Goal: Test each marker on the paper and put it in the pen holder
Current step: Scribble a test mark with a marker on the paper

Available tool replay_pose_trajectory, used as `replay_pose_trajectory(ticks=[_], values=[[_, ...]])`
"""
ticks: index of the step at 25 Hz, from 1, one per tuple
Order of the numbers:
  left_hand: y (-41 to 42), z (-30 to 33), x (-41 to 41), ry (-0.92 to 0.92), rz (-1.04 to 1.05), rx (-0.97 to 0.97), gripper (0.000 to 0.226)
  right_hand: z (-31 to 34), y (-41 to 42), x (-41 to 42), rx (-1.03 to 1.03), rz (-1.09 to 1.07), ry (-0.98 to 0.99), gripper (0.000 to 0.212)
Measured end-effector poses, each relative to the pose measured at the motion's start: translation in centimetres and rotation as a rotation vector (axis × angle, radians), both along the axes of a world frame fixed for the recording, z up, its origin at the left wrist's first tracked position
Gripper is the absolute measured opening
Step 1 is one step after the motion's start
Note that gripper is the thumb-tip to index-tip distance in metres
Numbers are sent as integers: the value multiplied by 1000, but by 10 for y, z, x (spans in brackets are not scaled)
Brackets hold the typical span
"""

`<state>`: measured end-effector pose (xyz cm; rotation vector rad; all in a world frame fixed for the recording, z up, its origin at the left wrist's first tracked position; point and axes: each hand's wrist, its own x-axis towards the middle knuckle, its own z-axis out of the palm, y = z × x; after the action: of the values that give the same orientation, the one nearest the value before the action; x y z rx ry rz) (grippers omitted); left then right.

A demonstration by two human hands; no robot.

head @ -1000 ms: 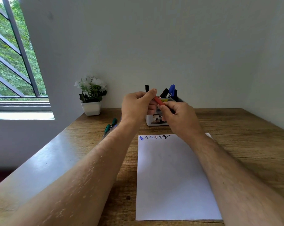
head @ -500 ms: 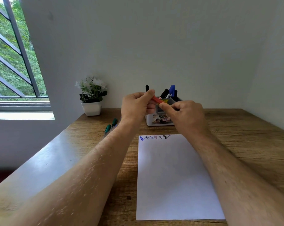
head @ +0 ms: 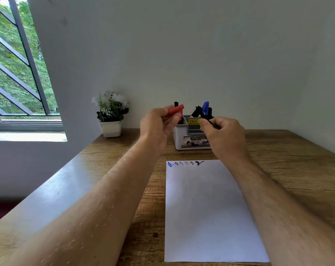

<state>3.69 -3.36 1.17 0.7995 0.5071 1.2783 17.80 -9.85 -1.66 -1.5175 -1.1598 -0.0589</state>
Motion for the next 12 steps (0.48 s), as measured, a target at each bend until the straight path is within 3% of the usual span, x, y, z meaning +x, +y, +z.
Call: replay_pose_trajectory(ticks=[6, 10, 12], values=[[-4, 2, -1, -45, -111, -43, 40, 2, 0, -2, 77, 99, 111, 27], [-2, -1, 2, 86, -112, -29, 48, 1, -2, -1, 113, 115, 164, 24], [-2, 0, 2, 235, -103, 23, 46, 1, -1, 2, 132, 139, 230, 23]])
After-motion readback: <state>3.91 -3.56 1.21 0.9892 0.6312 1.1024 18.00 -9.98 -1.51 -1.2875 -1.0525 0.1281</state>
